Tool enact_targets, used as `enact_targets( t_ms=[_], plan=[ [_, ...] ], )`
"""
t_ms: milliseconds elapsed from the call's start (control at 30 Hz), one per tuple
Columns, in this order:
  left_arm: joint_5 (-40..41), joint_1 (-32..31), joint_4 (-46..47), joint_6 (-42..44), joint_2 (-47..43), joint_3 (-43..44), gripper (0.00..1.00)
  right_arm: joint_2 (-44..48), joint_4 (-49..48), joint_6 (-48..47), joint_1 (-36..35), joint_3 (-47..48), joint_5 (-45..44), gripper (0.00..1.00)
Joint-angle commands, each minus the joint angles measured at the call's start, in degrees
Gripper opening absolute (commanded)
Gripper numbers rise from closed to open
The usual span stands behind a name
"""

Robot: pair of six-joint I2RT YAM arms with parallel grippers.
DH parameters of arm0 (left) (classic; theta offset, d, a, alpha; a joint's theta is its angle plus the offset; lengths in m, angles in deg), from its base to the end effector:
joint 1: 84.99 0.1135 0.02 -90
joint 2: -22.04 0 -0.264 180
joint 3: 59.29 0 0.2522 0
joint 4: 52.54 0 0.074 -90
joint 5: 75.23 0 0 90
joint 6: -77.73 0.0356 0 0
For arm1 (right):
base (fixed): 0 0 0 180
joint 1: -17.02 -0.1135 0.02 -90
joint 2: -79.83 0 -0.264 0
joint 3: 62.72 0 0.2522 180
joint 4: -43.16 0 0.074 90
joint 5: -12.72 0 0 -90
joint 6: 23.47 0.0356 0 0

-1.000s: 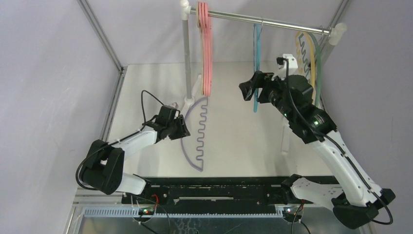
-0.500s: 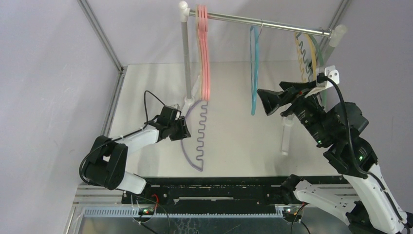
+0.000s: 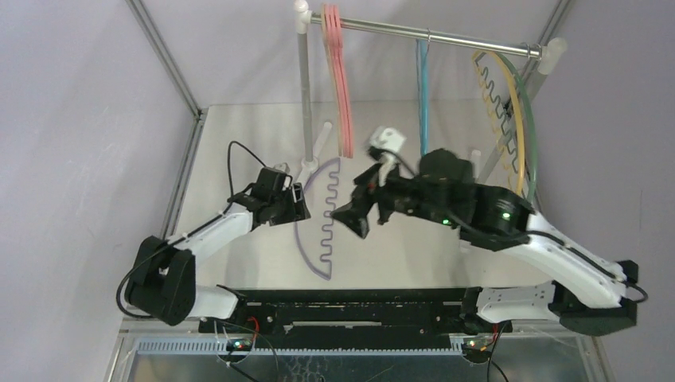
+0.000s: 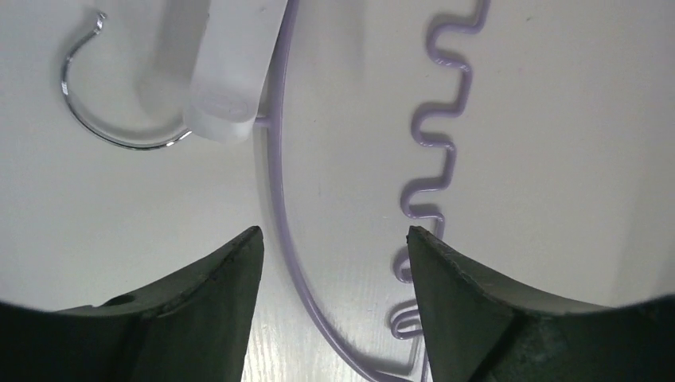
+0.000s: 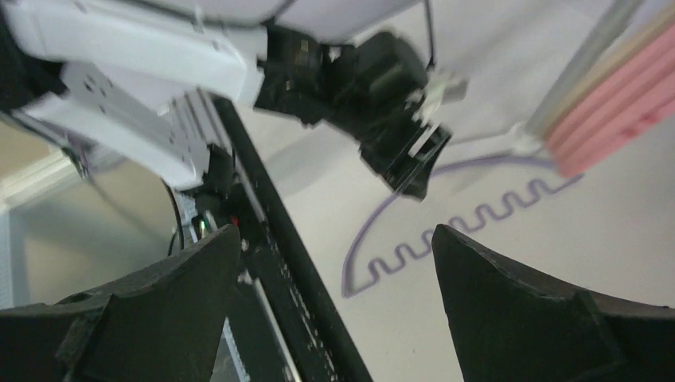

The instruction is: Organize the hangers

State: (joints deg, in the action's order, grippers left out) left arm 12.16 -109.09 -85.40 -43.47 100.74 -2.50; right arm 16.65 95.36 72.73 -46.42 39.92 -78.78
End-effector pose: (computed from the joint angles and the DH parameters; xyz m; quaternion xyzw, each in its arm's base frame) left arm 0.2417 -0.1099 0.1888 -0.0521 0.9515 -0.1596 0.2579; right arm 0.0914 0.1807 0.4852 -0.3670 0.6896 0.3480 0.5183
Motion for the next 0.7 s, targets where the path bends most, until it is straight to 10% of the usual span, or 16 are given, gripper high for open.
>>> enact_targets(
  t_ms=[0,667],
  plan=[
    [2.7,1.5,-5.2,1.9,-6.1,3.9,0.72,-4.5,3.2,-1.6,-3.2,1.8,0.1,0.97],
    [-4.4,23.8,-16.7,6.0,-27.9,3.9,0.76,-31.4,4.1,6.9,-11.4,4.2,-2.6,1.00]
  ],
)
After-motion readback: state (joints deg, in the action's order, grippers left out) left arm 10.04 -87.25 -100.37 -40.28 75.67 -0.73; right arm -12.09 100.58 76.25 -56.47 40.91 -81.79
